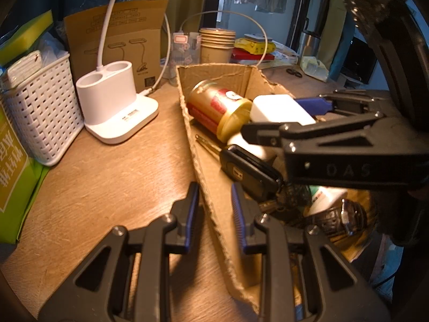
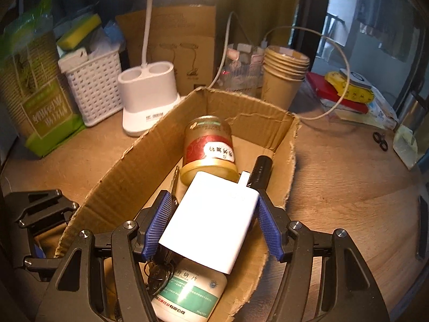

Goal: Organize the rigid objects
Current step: 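Lower the charger into the box and open the right gripper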

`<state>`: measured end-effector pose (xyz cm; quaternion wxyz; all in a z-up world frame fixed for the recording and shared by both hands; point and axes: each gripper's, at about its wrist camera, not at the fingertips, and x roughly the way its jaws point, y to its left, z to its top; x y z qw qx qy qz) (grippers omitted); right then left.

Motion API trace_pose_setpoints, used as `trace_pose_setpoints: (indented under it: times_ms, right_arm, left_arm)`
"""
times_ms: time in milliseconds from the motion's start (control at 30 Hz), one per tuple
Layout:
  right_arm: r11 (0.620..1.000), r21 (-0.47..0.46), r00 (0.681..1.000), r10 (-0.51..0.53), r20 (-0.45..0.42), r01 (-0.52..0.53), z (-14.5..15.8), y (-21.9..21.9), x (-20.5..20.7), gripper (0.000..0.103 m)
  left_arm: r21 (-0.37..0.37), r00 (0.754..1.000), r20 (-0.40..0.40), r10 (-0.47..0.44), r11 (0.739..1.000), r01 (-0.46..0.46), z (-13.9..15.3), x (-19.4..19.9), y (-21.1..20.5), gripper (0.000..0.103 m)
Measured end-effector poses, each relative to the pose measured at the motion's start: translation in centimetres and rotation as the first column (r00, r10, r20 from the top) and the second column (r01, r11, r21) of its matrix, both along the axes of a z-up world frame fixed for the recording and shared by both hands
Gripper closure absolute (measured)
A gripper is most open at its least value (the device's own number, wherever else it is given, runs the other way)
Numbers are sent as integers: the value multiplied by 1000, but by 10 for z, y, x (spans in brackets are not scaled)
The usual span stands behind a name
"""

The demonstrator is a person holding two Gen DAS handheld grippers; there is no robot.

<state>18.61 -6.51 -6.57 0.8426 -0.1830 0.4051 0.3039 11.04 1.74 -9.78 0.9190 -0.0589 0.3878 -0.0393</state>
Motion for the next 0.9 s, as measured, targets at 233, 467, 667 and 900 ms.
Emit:
trace_pose_setpoints:
  times_ms: [233, 467, 667, 900]
  right_arm:
    - [1000, 23, 999, 14, -41, -13, 1, -1, 1, 36]
    - [998, 55, 999, 5, -31, -3, 7, -8, -2, 36]
    - [994, 101, 999, -31, 14, 30, 21, -24, -12, 36]
    - [989, 135, 995, -64, 72, 54, 41, -52, -29, 36]
  left_arm:
    - [-5, 1000, -2, 1, 1000, -1, 0, 1, 0, 77]
    - [-2, 1000, -2, 3, 1000, -3, 0, 0, 0, 77]
    - [4, 1000, 11, 16, 1000, -16, 1, -2, 1, 74]
    - [9, 999, 51, 16, 1000, -16, 13, -10, -2, 72]
